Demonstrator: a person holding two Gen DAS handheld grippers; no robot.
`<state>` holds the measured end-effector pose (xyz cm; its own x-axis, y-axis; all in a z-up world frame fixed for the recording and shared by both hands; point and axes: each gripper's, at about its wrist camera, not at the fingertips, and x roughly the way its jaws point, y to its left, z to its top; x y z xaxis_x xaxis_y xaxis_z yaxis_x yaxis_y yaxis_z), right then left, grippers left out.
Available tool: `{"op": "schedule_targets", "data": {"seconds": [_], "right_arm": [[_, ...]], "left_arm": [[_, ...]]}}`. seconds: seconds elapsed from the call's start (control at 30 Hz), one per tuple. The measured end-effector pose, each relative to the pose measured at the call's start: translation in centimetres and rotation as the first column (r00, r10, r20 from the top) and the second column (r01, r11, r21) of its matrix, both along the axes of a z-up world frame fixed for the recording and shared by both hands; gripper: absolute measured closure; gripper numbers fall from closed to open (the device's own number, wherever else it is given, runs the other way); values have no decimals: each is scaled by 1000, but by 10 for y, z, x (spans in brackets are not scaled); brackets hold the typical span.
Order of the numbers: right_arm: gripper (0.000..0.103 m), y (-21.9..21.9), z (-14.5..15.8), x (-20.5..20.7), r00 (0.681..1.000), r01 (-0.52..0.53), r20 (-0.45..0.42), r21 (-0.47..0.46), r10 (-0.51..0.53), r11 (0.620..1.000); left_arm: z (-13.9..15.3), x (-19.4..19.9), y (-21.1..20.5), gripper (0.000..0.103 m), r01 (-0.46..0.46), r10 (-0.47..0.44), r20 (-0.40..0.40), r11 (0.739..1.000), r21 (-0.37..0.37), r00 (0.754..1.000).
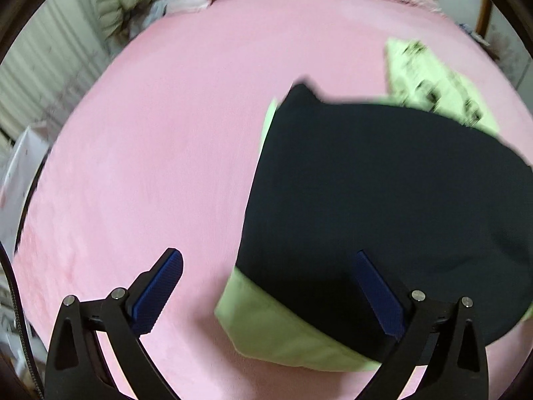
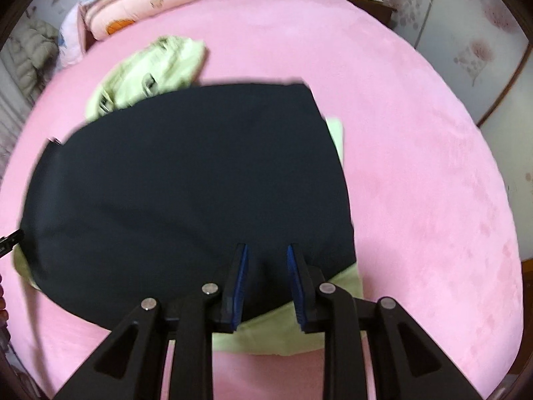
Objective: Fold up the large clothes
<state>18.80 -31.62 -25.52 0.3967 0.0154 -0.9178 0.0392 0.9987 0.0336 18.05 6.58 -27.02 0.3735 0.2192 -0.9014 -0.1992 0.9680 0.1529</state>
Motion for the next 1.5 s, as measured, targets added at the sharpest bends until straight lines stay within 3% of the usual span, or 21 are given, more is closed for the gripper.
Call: {"op": "schedule_targets", "data": {"seconds": [0.17,0.4,0.6,0.7,0.77,0.93,1.03,1.17,1.4,1.47,1.5], "right_arm": [[79,12,68,39,996,-62,70,50,58,997],[76,26,154,113,972,-116,212,72,99,991],[70,36,180,179,946,-141,304,69,114,988],[70,42,165,213,948,-134,300,73,106,988],[70,42,144,242,959,-114,273,124,76,986],[69,46,62,292,988,-67,152,235,31,970],[69,49,17,309,997,-27,78,242,8,970],[69,49,-31,330,1000,23,10,266,-27,964],[69,57,-73,350,999,26,-29,247,-19,969],[70,62,-85,354,999,23,-46,232,-12,972],[70,63,-88,354,999,21,-44,228,-11,973]], "left_arm": [[61,39,-15,0,66,-65,53,998,-15,996],[145,130,-26,1,162,-144,160,981,-107,977],[155,202,-52,1,235,-213,192,967,-100,958],[130,240,-66,1,255,-238,188,964,-73,953],[107,265,-73,1,261,-246,181,963,-63,952],[22,321,-79,1,234,-232,81,972,-23,969],[-21,339,-78,1,204,-202,26,977,-67,979],[-56,348,-77,1,173,-174,-5,978,-114,985],[-99,365,-77,1,132,-147,-66,971,-197,987],[-109,366,-76,4,116,-136,-70,966,-230,988],[-112,367,-74,11,105,-124,-71,967,-234,990]]}}
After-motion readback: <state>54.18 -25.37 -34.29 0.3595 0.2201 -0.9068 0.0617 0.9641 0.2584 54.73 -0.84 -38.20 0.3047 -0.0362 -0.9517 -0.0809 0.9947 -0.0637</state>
